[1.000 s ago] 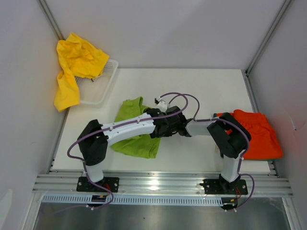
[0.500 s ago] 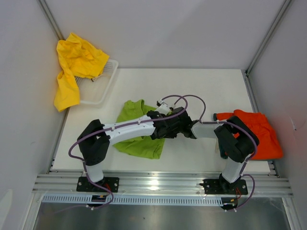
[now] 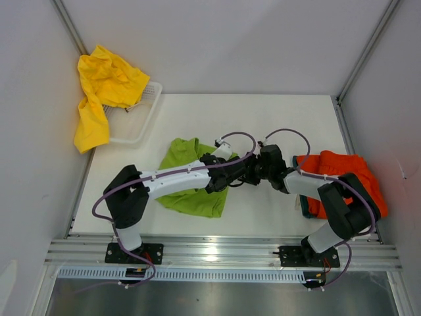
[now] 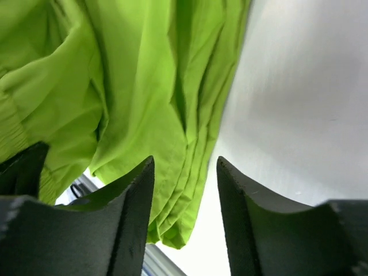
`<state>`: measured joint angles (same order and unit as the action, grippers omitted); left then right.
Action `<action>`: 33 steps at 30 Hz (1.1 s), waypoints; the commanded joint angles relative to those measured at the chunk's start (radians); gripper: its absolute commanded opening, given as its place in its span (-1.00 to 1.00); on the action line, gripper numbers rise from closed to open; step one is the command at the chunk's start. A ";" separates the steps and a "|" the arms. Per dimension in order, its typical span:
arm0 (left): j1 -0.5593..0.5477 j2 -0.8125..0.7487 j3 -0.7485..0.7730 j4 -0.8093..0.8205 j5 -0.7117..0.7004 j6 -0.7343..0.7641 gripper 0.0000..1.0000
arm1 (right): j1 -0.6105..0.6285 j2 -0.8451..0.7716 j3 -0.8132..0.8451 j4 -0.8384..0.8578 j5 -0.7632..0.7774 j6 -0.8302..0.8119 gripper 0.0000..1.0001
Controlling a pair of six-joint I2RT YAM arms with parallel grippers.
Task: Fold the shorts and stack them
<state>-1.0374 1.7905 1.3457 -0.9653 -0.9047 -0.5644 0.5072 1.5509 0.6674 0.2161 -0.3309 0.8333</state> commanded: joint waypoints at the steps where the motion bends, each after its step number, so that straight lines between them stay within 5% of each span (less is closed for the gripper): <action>1: 0.000 -0.075 -0.002 0.039 -0.020 0.017 -1.00 | -0.036 0.012 0.037 -0.013 -0.014 -0.043 0.05; 13: 0.005 -0.089 0.018 0.011 -0.025 0.011 -1.00 | -0.029 0.231 0.173 0.017 -0.007 -0.083 0.54; 18: 0.007 -0.089 0.026 0.005 -0.022 0.009 -1.00 | -0.009 0.264 0.193 0.025 0.007 -0.080 0.52; 21: 0.007 -0.089 0.032 -0.001 -0.022 0.005 -1.00 | 0.007 0.281 0.210 -0.006 0.052 -0.080 0.36; 24: 0.011 -0.083 0.041 -0.013 -0.011 -0.009 -1.00 | 0.002 0.304 0.218 0.005 0.075 -0.073 -0.01; 28: 0.022 -0.077 0.040 -0.016 -0.010 -0.028 -1.00 | -0.006 0.347 0.257 0.003 0.069 -0.068 -0.70; 33: 0.088 -0.072 0.007 -0.070 -0.005 -0.132 -1.00 | 0.030 0.426 0.412 -0.095 0.081 -0.117 -0.94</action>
<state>-0.9932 1.7557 1.3468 -0.9977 -0.9012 -0.6098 0.5098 1.9194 0.9802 0.2134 -0.2855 0.7628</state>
